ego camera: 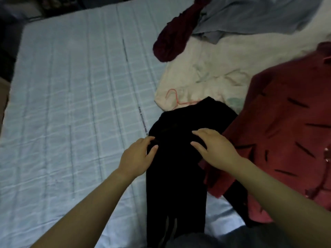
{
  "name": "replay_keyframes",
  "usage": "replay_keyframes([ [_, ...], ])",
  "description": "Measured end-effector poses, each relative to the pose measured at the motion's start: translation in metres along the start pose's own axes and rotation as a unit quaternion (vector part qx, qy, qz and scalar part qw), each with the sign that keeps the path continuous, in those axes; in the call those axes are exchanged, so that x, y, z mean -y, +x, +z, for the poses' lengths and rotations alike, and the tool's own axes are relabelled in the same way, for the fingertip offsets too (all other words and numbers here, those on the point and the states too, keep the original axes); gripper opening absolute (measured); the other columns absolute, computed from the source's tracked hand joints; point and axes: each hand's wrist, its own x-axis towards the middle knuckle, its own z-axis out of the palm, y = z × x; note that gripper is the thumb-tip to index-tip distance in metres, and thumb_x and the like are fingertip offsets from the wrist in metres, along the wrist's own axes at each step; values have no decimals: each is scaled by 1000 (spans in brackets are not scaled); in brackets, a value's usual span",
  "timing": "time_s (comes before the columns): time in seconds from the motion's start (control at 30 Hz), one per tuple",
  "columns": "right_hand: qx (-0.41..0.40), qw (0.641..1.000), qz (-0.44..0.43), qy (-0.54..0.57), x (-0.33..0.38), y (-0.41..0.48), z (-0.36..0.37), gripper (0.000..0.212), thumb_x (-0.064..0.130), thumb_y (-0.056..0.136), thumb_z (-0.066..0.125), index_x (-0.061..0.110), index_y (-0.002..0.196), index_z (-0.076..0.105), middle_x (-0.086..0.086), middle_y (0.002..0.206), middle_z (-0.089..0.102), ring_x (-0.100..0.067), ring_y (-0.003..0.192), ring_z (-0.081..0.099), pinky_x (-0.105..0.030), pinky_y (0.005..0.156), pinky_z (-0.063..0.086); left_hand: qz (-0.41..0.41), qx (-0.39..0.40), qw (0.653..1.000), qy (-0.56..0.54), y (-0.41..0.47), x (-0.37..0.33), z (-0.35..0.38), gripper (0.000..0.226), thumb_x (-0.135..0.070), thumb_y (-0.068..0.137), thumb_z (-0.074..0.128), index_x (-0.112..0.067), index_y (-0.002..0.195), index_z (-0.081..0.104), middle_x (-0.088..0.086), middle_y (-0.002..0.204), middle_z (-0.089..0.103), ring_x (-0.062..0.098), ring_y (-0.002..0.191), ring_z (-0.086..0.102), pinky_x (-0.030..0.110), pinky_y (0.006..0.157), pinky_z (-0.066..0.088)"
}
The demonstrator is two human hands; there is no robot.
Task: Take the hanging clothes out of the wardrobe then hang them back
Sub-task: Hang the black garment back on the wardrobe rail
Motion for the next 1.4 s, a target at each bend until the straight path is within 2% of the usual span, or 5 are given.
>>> replay_keyframes([
  [0.57,80,982,53,-160,-155,206,31,59,41,93,48,18,143,28,-6,151,22,-26,139,16,-52,107,21,-124,29,992,-4,207,38,96,49,-44,94,38,-16,132,48,9,127,53,27,112,52,42,92,45],
  [0.77,-16,988,41,-148,-173,209,50,51,32,75,73,16,121,58,-11,126,53,-31,118,47,-54,91,36,-120,52,991,-6,248,46,124,56,-47,95,41,-21,144,34,9,146,37,30,130,37,43,105,35],
  [0.93,-67,989,35,-123,-170,203,55,45,26,67,80,11,107,64,-14,114,56,-30,110,44,-53,84,41,-136,116,978,-103,248,51,132,53,-59,90,31,-29,134,37,12,125,56,32,109,54,43,94,42],
  [1.17,-50,998,5,36,-152,186,29,40,45,87,42,16,100,67,-3,96,59,-25,84,58,-42,77,47,-83,21,982,-170,188,29,89,28,-43,97,41,-33,122,49,-13,109,64,5,97,59,20,80,44],
  [1.4,-89,988,-74,101,-116,137,-16,12,16,83,69,15,94,71,8,85,57,-1,80,51,-5,74,36,-85,-136,960,-228,96,-16,55,26,-27,94,54,-36,119,57,-34,105,58,-17,98,54,3,82,38],
])
